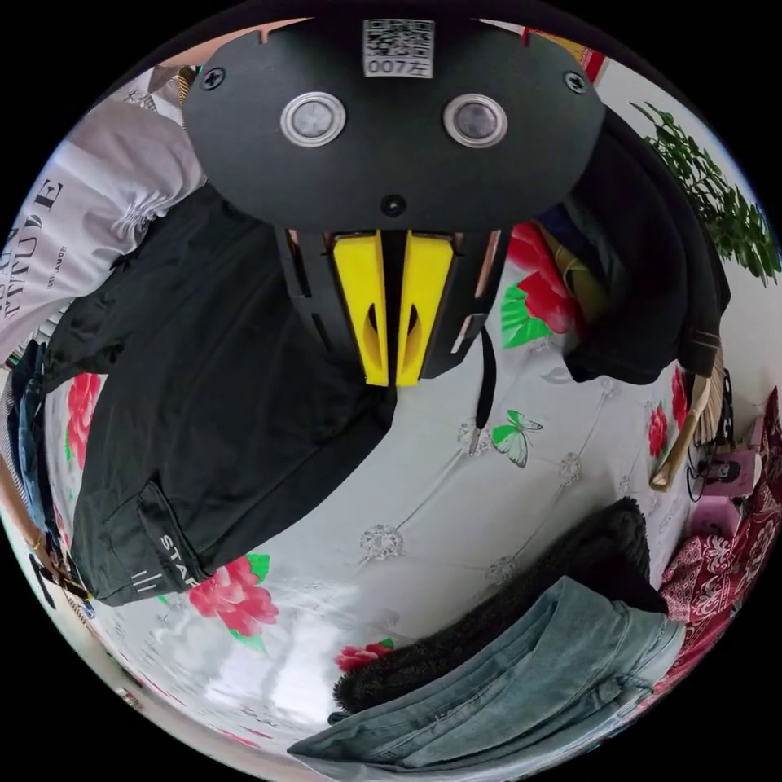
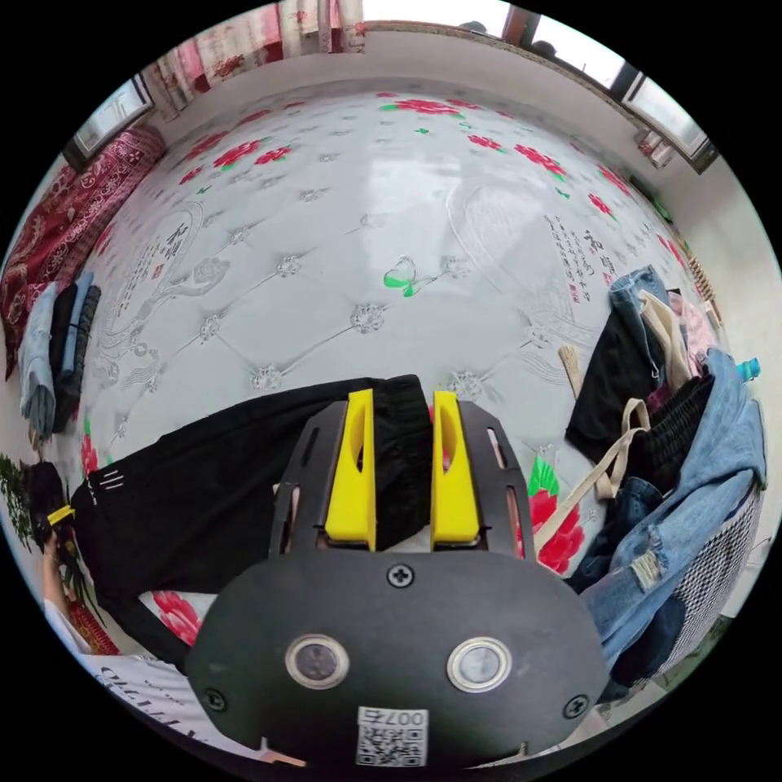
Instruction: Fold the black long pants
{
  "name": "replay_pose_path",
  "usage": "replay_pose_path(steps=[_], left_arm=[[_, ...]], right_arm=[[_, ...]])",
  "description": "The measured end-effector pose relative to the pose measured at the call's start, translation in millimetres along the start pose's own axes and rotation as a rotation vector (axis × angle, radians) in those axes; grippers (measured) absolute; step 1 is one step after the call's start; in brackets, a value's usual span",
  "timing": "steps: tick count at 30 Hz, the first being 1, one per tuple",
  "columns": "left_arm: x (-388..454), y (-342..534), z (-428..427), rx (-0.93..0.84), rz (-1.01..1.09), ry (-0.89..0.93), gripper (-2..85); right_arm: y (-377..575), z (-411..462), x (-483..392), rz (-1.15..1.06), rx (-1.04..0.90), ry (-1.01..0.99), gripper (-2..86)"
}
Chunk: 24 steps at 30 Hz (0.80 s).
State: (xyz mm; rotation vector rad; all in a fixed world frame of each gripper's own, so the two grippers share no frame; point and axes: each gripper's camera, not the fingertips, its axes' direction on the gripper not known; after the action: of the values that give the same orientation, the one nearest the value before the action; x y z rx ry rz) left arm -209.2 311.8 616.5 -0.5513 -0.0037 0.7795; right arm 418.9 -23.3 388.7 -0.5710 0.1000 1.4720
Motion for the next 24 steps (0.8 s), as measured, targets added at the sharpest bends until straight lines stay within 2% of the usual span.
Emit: replay_pose_path(steps=[4,9,13,18,24], left_arm=[[-40,14,-7,0.034,-0.097,0.125,-0.8],[-94,62,-57,0.219,-0.233,0.281,-0.9],[-115,118,-109,0.377,-0.260,0.359,-0.9],[-112,197,-157,0.505,-0.219,0.409,-0.9],[-65,299,-165,0.492,-0.089,0.419,-0.9]], right_arm=[[-1,0,-2,-0.011,-0.038,-0.009,2.2],[36,-125,40,-0.033,0.243,-0.209,0.4],[88,-217,83,0.000,0.381,-0.345,0.3],[223,-314,134,0.011,0.503,-0.390,0.8],[397,-336,176,0.035,0.422,-0.336,0.9]])
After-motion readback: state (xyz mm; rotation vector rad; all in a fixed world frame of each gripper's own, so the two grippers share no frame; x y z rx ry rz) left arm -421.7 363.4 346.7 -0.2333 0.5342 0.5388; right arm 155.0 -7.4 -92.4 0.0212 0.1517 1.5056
